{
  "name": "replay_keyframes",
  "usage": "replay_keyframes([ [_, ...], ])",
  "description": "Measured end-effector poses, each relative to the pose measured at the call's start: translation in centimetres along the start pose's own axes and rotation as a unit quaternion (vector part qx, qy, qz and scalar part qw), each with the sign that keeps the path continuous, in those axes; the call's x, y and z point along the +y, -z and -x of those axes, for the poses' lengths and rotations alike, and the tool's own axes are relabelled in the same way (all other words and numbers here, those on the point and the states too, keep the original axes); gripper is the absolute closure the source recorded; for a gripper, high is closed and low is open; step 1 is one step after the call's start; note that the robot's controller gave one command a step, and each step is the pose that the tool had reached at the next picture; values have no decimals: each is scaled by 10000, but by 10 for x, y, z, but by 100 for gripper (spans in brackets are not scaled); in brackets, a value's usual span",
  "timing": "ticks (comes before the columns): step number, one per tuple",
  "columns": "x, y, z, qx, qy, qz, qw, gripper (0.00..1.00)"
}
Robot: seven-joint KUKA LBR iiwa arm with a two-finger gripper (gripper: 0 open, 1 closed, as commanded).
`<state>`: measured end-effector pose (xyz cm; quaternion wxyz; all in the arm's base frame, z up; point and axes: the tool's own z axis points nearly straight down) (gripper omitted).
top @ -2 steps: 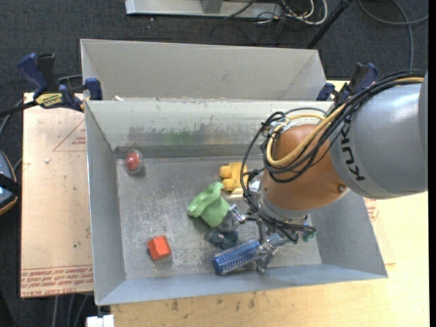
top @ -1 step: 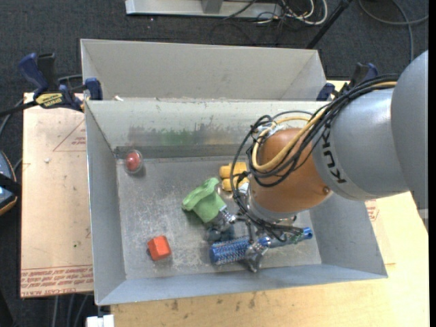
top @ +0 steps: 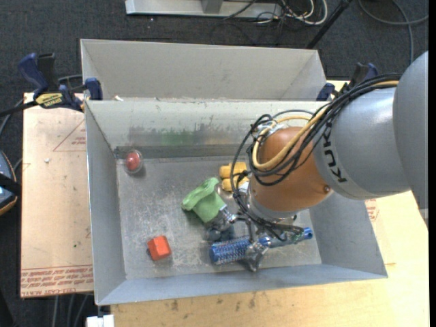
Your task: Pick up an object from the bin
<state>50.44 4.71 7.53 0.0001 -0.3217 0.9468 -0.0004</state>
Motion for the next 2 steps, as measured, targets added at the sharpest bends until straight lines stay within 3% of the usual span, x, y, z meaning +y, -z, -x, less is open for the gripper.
replay_keyframes([
  [1,0,3,4,-60,1,-16,10000,100],
  [2,0,68,6,-37,-12,-11,10000,100],
])
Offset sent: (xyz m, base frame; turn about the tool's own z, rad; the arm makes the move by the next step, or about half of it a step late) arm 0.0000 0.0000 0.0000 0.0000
